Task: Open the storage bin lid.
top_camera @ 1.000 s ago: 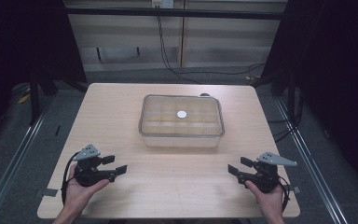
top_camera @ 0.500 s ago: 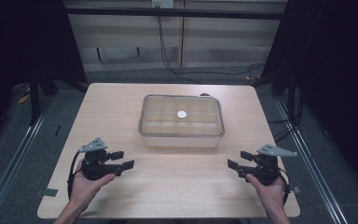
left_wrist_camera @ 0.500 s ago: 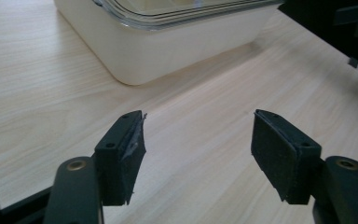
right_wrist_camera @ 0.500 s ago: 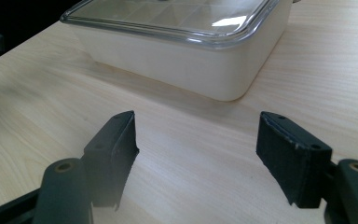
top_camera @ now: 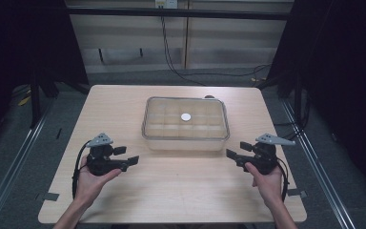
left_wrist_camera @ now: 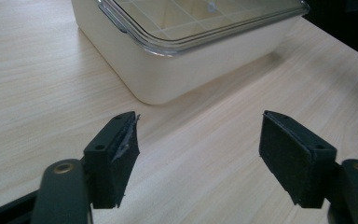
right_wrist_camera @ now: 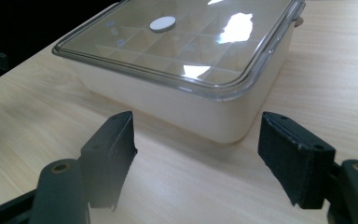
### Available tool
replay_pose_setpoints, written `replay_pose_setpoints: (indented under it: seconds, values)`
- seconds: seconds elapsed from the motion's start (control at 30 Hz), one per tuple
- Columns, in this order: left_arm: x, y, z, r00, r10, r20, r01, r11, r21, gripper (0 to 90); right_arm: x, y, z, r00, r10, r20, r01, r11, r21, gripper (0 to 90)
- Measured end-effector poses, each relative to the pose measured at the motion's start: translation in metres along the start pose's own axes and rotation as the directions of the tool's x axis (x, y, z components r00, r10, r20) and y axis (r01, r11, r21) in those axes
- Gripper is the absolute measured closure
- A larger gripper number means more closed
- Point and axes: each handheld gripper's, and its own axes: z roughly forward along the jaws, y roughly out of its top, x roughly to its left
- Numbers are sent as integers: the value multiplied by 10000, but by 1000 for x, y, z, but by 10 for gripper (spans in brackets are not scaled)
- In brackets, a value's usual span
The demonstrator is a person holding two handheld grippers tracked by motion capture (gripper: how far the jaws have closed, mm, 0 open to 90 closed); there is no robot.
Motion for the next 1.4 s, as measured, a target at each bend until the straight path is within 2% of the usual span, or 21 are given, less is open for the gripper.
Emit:
replay_pose_setpoints:
  seconds: [0.1, 0.2, 0.3, 0.4, 0.43, 0.47, 0.5, 0.53, 0.57, 0.6, 0.67, 0.73, 0.83, 0.87, 1.13, 1.23, 1.33, 1.4]
  values:
    - [5, 7, 3, 9999, -47, 141, 50, 9998, -187, 273, -2, 6, 5, 9999, 94, -96, -93, 9999, 90, 275]
    - [8, 11, 6, 9999, 72, 112, -70, 9999, -144, 252, -5, 12, 9, 9999, 118, -100, -118, 9999, 71, 276]
    - [10, 10, 9, 9993, 54, 363, -52, 10000, -79, 271, -7, 16, 13, 9999, 133, 20, -133, 9999, 104, 275]
    - [10, 9, 11, 9990, 262, 355, -263, 9997, 26, 303, -10, 19, 15, 9996, 192, -217, -184, 9992, 355, 274]
    - [11, 10, 11, 9984, 323, 459, -324, 9995, 10, 304, -11, 20, 15, 9994, 190, -282, -176, 9988, 466, 265]
    - [12, 10, 11, 9969, 484, 618, -483, 9988, -41, 315, -12, 21, 16, 9993, 203, -309, -187, 9985, 508, 211]
    - [13, 11, 11, 9965, 575, 603, -570, 9983, -102, 342, -13, 22, 17, 9998, 164, -128, -156, 9978, 641, 131]
    - [15, 13, 11, 9970, 517, 574, -511, 9986, -121, 345, -12, 23, 18, 9999, 152, 35, -155, 9965, 817, 138]
    - [17, 14, 11, 9972, 428, 608, -419, 9990, -166, 334, -12, 24, 19, 9999, 122, -52, -117, 9964, 842, 168]
    - [19, 15, 12, 9970, 387, 674, -374, 9991, -201, 334, -12, 25, 19, 9999, 64, -116, -53, 9963, 861, 162]
    - [21, 19, 15, 9979, 336, 552, -329, 9994, -125, 334, -14, 27, 22, 9998, 11, -202, 8, 9957, 926, 153]
    - [23, 23, 17, 9973, 295, 670, -283, 9994, -190, 337, -16, 29, 24, 9998, 57, -212, -37, 9959, 907, 159]
    - [23, 31, 18, 9981, 225, 568, -211, 9994, -258, 355, -20, 32, 28, 9996, 112, -271, -88, 9962, 872, 173]
    - [23, 33, 19, 9984, 319, 458, -310, 9993, -203, 355, -21, 33, 29, 9996, 148, -239, -128, 9966, 811, 183]
    - [28, 49, 24, 9997, 218, 114, -216, 9995, -232, 340, -31, 46, 41, 9989, 122, -459, -64, 9921, 1249, 213]
    - [29, 55, 25, 9990, 422, -138, -425, 9988, -223, 326, -33, 51, 43, 9992, 15, -407, 37, 9920, 1264, 220]
    - [30, 61, 26, 9990, 454, -47, -455, 9987, -214, 314, -35, 56, 46, 9995, -67, -304, 107, 9911, 1324, 267]
    - [31, 64, 27, 9988, 498, 1, -498, 9986, -188, 309, -38, 58, 49, 9998, -43, -215, 70, 9918, 1278, 264]
